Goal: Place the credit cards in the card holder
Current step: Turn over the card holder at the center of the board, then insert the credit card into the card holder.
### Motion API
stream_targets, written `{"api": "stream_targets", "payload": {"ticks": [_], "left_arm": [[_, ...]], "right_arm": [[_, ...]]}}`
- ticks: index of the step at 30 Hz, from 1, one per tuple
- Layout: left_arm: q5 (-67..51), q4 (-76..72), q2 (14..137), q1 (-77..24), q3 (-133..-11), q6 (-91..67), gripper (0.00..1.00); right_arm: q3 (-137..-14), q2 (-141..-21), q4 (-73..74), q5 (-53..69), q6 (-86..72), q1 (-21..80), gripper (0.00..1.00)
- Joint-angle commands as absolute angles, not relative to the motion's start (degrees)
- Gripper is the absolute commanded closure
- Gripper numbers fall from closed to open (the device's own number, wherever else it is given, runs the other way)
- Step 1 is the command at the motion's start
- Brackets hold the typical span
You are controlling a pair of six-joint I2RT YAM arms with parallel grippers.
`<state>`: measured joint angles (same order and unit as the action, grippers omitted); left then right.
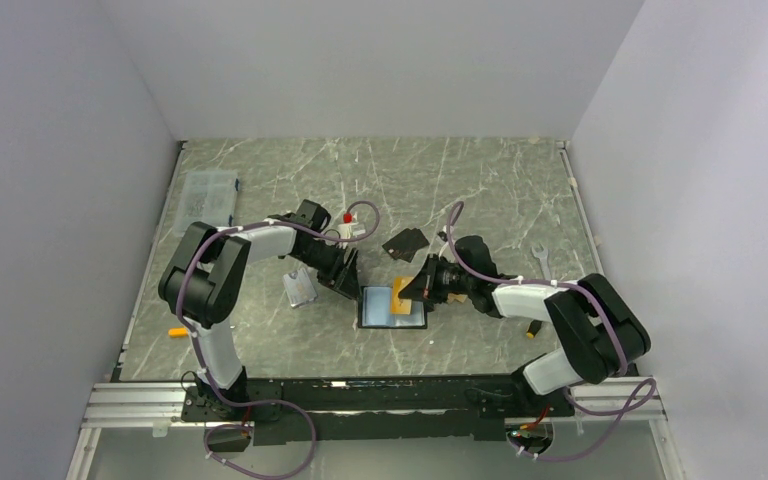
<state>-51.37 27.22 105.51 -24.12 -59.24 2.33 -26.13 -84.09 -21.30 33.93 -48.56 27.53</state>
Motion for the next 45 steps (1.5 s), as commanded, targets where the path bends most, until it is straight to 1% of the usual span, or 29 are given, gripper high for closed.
{"api": "stream_targets", "payload": {"ticks": [1, 11, 17, 27, 35, 45], "left_arm": [[-52.36, 26.31, 105.51, -23.82, -59.33, 3.05, 0.41], [-44.41, 25.95, 106.59, -24.83, -59.53, 3.05, 0.43], [-41.96, 26.12, 107.70, -27.41, -60.06, 4.01, 0.43], [-41.81, 26.25, 108.68, -28.13, -58.91, 3.76, 0.44], [-41.40, 27.15, 108.61, -29.05, -58.82, 3.45, 0.45], [-40.94, 27.80, 108.42, -29.16, -59.04, 3.41, 0.46]], "right_arm": [[-27.17, -84.56, -23.56, 33.62, -46.56, 27.62, 1.00], [-26.90, -87.11, -23.41, 32.92, -44.66, 26.32, 1.00], [-25.66, -90.21, -29.10, 35.19, -46.90, 26.19, 1.00], [-21.19, -95.93, -42.35, 39.56, -52.55, 26.30, 1.00], [-20.82, -95.34, -40.88, 38.08, -52.27, 26.71, 1.00], [-20.29, -96.29, -44.67, 38.63, -53.50, 27.23, 1.00]]}}
